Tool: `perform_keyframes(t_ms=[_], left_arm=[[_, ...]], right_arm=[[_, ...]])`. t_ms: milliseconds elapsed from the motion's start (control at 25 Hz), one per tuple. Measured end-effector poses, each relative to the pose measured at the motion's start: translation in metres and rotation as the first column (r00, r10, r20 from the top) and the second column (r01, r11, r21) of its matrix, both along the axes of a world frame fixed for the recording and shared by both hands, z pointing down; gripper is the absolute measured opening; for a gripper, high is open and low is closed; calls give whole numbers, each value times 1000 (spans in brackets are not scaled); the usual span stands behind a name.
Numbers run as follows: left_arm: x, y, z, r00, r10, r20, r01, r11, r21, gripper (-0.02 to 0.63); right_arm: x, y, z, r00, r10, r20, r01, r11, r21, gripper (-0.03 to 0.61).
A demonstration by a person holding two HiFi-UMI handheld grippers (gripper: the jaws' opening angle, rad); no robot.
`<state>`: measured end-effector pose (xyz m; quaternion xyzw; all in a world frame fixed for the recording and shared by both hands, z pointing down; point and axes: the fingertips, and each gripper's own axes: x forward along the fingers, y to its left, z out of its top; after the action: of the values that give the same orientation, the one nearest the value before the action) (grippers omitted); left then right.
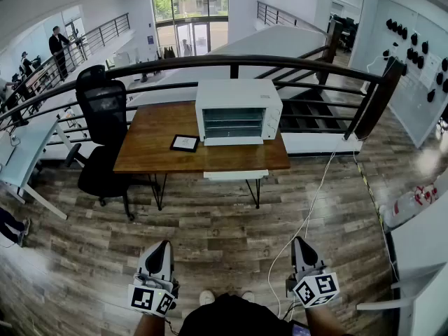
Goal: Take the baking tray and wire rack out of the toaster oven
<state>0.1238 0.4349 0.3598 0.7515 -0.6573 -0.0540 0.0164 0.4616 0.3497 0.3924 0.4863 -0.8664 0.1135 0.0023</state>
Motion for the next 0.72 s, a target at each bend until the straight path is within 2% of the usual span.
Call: perform_keyframes(t_ms=[440, 720], left_arm=[[12, 0, 14, 1000, 14, -24, -15, 999, -46, 11], [45, -7, 14, 999, 23, -35, -24, 999, -45, 12]], right_arm=[[-2, 0, 9, 999, -31, 22, 32, 998, -45, -6], [13, -6, 17, 998, -51, 38, 53, 997, -61, -3]])
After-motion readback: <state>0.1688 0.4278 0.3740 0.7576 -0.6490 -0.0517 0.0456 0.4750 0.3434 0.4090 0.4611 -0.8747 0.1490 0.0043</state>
